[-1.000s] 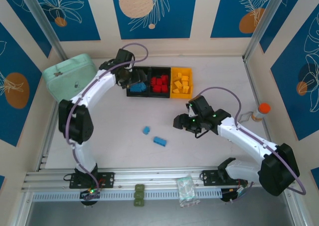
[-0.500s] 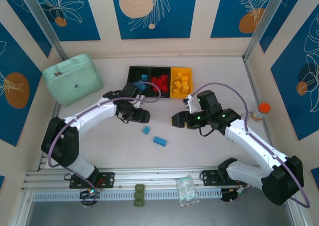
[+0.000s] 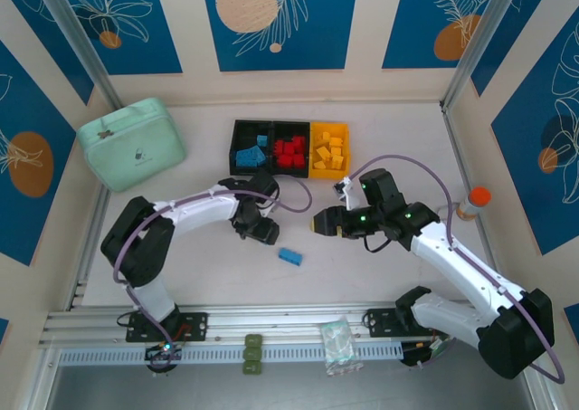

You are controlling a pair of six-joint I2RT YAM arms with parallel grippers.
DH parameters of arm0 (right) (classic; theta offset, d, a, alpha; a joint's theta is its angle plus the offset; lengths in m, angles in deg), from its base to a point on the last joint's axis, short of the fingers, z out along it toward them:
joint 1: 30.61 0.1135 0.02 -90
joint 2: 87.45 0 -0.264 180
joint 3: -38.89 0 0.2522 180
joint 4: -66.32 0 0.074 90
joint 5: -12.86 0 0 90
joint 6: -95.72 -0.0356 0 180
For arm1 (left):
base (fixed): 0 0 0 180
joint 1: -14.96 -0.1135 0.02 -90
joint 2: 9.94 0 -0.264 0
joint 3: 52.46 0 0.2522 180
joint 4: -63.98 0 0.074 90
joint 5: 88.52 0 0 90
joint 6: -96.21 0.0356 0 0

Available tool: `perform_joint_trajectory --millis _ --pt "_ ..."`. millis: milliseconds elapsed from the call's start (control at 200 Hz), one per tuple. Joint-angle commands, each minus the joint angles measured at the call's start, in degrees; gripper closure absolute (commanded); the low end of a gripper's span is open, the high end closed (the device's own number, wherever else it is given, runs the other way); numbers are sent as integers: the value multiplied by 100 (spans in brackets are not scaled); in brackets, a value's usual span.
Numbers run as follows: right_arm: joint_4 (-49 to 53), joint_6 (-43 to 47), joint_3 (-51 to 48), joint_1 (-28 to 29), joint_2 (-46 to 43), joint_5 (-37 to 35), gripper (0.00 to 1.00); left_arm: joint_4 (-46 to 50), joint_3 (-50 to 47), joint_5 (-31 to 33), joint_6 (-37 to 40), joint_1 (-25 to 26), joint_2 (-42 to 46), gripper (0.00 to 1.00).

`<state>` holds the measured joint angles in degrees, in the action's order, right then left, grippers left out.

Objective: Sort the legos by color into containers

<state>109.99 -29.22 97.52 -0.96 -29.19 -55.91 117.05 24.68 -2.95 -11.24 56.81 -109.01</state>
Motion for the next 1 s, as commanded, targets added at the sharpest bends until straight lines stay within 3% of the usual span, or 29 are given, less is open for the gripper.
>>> perform_joint_trajectory --millis 0,130,265,485,765,995 --pt "-72 -98 -112 50 -132 57 38 -100 110 247 17 41 -129 48" --pt "-46 -151 -162 53 -130 -64 38 -168 129 106 -29 43 -192 63" --pt "-63 -180 -202 50 -121 -100 38 -151 135 79 -46 46 -133 70" --pt "-95 -168 -148 41 -130 -149 38 143 344 240 -16 -51 180 71" --pt "-414 -372 -282 20 -154 -267 38 466 1069 284 -7 -685 336 71" --pt "-665 -416 -267 30 208 -326 38 510 2170 379 -221 -1371 -189 70"
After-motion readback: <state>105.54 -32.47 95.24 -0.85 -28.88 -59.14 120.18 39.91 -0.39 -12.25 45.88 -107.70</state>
